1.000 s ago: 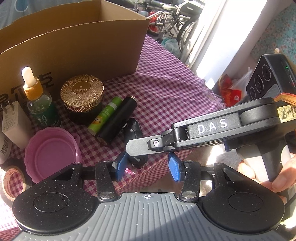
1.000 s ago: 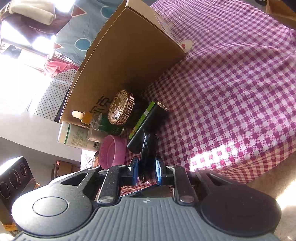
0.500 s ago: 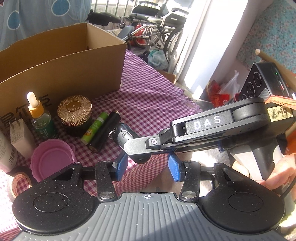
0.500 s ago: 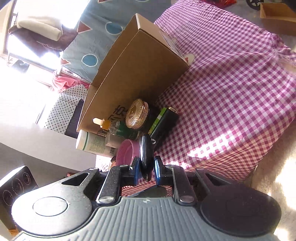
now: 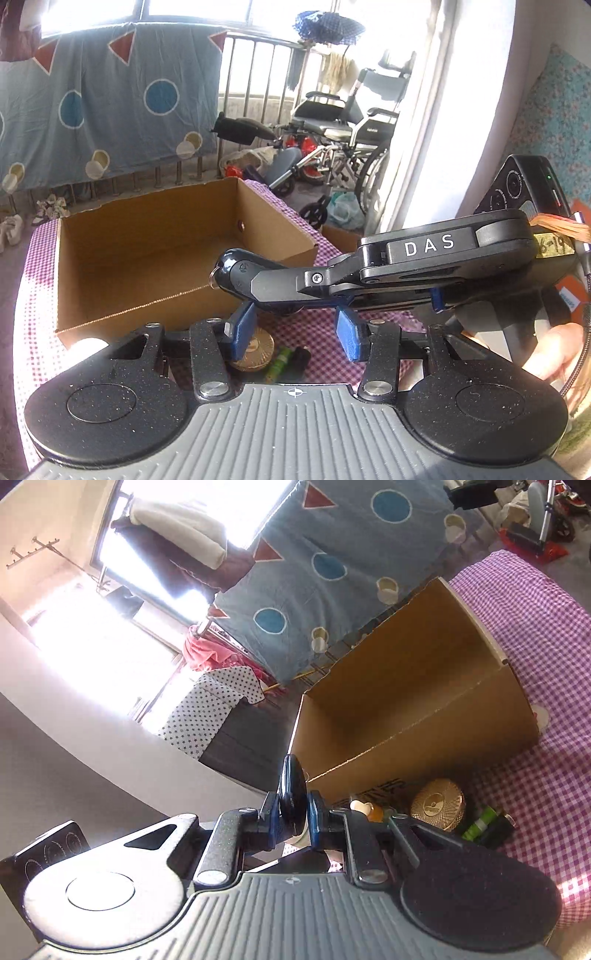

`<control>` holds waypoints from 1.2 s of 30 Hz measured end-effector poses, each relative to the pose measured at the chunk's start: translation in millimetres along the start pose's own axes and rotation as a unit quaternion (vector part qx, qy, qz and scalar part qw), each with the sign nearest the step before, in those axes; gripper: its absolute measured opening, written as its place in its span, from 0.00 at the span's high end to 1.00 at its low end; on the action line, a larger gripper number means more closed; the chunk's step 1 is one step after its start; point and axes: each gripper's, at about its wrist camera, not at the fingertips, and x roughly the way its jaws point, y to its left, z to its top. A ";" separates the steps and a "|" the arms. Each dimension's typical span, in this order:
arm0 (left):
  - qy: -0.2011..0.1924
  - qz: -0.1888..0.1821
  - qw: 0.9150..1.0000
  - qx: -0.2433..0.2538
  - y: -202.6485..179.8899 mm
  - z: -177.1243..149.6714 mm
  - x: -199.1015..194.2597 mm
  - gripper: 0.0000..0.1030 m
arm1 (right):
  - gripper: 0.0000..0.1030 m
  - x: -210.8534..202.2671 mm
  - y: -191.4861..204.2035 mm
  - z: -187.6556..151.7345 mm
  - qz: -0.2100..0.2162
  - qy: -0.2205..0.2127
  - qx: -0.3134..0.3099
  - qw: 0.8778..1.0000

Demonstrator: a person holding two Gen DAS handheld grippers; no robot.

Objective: Organize rigid objects
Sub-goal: 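Carry the key fob into the cardboard box and open the right gripper, then move the right gripper back to the black flashlight and grasp it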

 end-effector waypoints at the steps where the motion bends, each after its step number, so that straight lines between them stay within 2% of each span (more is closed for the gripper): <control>1: -0.004 0.007 1.000 -0.003 6.5 6.5 -0.7 0.54 | 0.83 8.9 4.2 8.3 0.003 0.004 -0.005 1.000; 3: -0.012 0.026 1.000 -0.010 22.7 21.9 1.4 0.54 | 0.83 36.8 10.8 30.8 0.013 0.020 -0.008 1.000; 6: -0.001 0.049 0.998 -0.035 52.2 40.8 20.3 0.54 | 0.83 79.9 9.0 61.2 0.019 0.055 0.012 0.998; 11: 0.018 0.095 0.993 -0.073 100.5 50.8 47.5 0.52 | 0.83 164.2 -14.6 103.2 -0.011 0.129 0.059 0.990; 12: 0.014 0.103 0.991 -0.080 108.9 50.4 43.2 0.52 | 0.83 182.4 -21.4 110.3 -0.022 0.147 0.067 0.987; 17: 0.006 0.110 0.989 -0.103 124.4 41.8 36.3 0.49 | 0.84 258.0 -44.0 123.0 -0.082 0.214 0.069 0.971; 19: 0.006 0.115 0.987 -0.108 129.6 38.4 33.9 0.49 | 0.83 283.6 -44.7 126.2 -0.088 0.232 0.057 0.967; 22: 0.002 0.120 0.986 -0.119 133.0 34.2 27.5 0.48 | 0.80 307.5 -39.3 130.5 -0.103 0.234 0.021 0.967; 23: 0.000 0.121 0.985 -0.122 133.4 32.9 26.0 0.47 | 0.78 311.8 -35.2 131.5 -0.118 0.227 0.008 0.967; 25: -0.002 0.124 0.985 -0.121 133.8 30.6 23.4 0.47 | 0.67 313.1 -34.4 133.3 -0.119 0.222 0.006 0.968; 26: -0.004 0.125 0.985 -0.119 132.2 29.6 21.6 0.46 | 0.55 309.0 -33.4 133.6 -0.115 0.216 0.009 0.970; 27: -0.007 0.125 0.985 -0.117 131.4 28.6 19.0 0.46 | 0.48 302.8 -31.5 133.6 -0.114 0.208 0.007 0.971; 32: -0.021 0.107 0.987 -0.114 121.2 24.9 4.6 0.44 | 0.48 246.2 -19.7 133.5 -0.088 0.173 0.004 0.981; 36: -0.033 0.089 0.991 -0.092 99.5 20.4 -10.6 0.41 | 0.48 165.5 -7.5 125.2 -0.060 0.126 -0.004 0.990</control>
